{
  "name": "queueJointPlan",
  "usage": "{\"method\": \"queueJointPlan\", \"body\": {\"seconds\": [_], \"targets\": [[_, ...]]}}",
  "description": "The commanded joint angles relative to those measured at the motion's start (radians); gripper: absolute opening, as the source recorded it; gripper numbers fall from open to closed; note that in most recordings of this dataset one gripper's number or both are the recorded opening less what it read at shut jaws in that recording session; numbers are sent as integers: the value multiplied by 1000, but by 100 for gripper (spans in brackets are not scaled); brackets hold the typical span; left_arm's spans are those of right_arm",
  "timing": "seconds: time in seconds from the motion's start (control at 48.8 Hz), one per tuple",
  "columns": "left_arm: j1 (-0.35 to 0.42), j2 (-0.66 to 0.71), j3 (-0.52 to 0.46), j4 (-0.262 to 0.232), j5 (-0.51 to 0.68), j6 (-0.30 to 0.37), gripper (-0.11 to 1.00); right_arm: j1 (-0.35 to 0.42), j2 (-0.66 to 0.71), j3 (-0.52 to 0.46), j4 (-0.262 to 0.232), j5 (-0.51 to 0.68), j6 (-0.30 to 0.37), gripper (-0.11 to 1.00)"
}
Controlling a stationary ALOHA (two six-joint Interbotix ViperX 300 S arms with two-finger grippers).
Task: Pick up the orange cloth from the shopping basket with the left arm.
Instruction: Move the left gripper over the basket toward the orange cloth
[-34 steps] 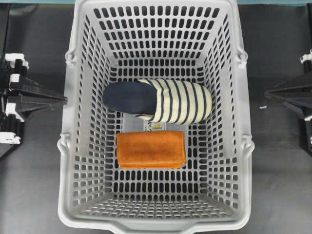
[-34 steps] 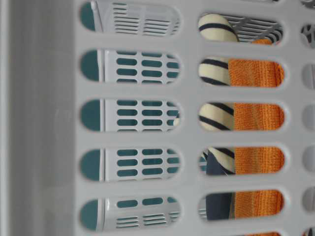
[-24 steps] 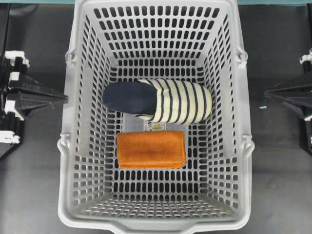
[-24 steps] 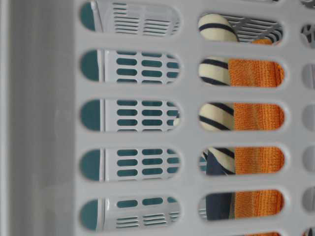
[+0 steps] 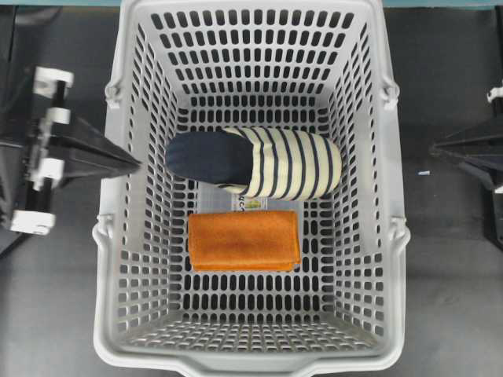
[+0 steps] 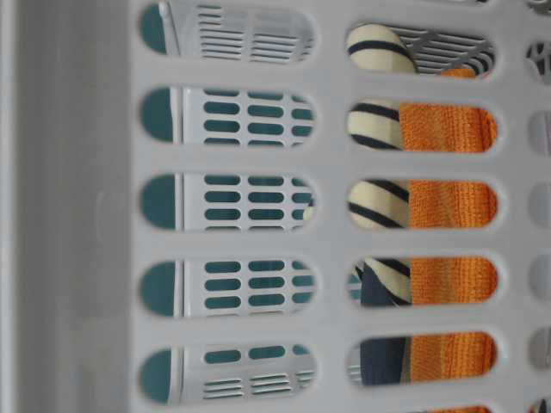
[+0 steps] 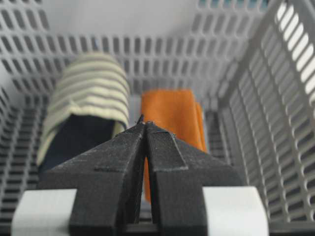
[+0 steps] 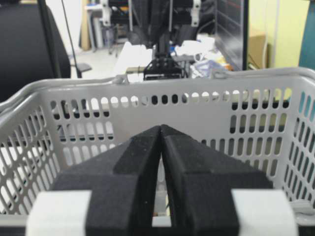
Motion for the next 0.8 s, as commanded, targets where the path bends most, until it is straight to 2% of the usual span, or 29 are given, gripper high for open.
{"method": "queueJointPlan", "body": {"seconds": [0.0,0.184,0.348,0.389,0.451,0.635,0.696,0.778], "targets": [[-17,86,-133,5,118,5,0,-3,2,-21,5,-12,3,-2],[-34,244,-299,3,284,9,0,-3,-18,-28,5,-31,2,-2],[-38,351,-396,5,379,15,0,18,-20,-29,3,-20,5,3],[-38,370,-416,5,403,15,0,21,-20,-31,5,-15,5,8],[-38,397,-446,5,439,15,0,26,-20,-31,5,-11,3,23],[-41,480,-545,3,509,9,0,34,-20,-46,12,15,26,73],[-43,509,-577,5,529,8,0,34,-20,-51,12,28,40,80],[-52,551,-614,5,565,8,0,34,-21,-52,12,46,46,78]]}}
